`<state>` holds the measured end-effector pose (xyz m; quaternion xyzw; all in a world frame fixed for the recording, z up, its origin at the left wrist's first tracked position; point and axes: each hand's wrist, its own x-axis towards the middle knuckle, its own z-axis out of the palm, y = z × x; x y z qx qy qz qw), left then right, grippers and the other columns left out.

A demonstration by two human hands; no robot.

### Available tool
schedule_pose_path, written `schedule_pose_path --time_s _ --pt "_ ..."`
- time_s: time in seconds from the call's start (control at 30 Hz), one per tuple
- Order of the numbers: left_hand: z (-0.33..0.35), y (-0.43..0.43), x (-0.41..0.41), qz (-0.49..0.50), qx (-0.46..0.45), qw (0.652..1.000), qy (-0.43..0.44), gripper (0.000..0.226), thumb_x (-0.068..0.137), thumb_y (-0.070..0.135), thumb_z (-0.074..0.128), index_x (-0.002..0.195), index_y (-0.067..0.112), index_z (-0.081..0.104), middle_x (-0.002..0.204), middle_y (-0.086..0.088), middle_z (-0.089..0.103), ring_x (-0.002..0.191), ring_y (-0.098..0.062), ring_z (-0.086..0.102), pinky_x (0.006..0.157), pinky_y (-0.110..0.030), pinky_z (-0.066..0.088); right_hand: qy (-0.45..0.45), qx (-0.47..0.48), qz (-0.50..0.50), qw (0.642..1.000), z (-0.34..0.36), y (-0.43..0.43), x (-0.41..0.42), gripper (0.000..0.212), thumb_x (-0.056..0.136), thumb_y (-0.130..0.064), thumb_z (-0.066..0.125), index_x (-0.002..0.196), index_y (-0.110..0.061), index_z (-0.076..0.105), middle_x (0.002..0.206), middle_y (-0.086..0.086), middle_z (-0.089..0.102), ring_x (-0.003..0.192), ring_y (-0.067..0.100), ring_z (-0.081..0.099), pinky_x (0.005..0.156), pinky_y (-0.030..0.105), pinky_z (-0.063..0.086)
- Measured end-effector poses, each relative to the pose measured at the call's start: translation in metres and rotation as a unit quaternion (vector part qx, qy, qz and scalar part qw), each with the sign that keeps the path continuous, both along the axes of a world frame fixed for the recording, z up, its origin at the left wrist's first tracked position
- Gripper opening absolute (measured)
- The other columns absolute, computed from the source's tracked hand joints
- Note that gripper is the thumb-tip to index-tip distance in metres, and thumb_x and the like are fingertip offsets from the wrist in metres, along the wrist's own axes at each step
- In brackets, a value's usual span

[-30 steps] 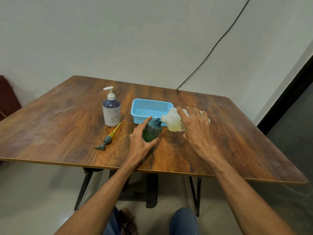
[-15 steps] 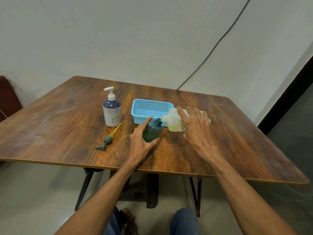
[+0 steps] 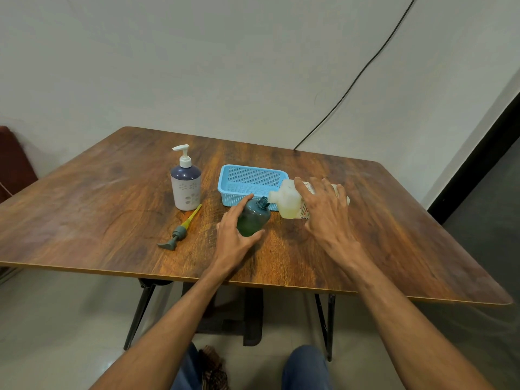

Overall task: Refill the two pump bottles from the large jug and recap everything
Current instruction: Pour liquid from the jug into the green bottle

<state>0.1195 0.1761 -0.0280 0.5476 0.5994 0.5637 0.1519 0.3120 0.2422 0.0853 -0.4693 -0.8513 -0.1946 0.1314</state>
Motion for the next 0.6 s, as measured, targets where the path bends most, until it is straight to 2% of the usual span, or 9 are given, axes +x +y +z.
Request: schedule_pose_path --time_s 0.3,0.4,0.47,0.6 --pt "0.0004 -0.0005 -0.0003 0.002 -0.002 1.0 0.002 0.089 0.073 0.045 0.078 0.152 0.043 0.036 0.144 0.027 0.041 0.129 0.004 0.043 0.112 -0.054 0.042 0.004 -0.002 -0.001 1.0 0.0019 -0.0018 -0.0002 0.1 0.063 -0.017 0.09 0.149 -0.022 0.039 0.144 0.017 0.05 0.133 0.042 0.045 0.104 0.059 0.036" --pt "0.0008 -0.0011 -0.0005 0.002 -0.004 1.0 0.004 0.088 0.074 0.044 0.078 0.151 0.046 0.035 0.14 0.037 0.037 0.125 0.015 0.039 0.112 -0.054 0.042 0.003 -0.005 0.0 1.0 0.0026 -0.0028 -0.0004 0.099 0.065 -0.016 0.088 0.15 -0.022 0.038 0.146 0.017 0.049 0.134 0.042 0.043 0.106 0.059 0.034" --pt "0.0005 -0.0014 -0.0006 0.001 -0.007 1.0 0.004 0.089 0.074 0.043 0.079 0.151 0.047 0.035 0.137 0.044 0.034 0.125 0.017 0.038 0.112 -0.054 0.042 0.002 -0.003 0.0 1.0 0.0018 -0.0021 -0.0006 0.099 0.064 -0.017 0.089 0.149 -0.022 0.039 0.144 0.016 0.05 0.133 0.041 0.045 0.104 0.059 0.036" --pt "0.001 -0.0017 -0.0005 0.0 -0.008 1.0 0.0 0.09 0.074 0.044 0.079 0.152 0.044 0.035 0.142 0.032 0.039 0.127 0.008 0.041 0.112 -0.054 0.042 0.005 -0.001 0.0 1.0 0.0007 -0.0016 -0.0014 0.101 0.061 -0.016 0.09 0.148 -0.021 0.04 0.143 0.017 0.052 0.131 0.042 0.047 0.103 0.06 0.037"
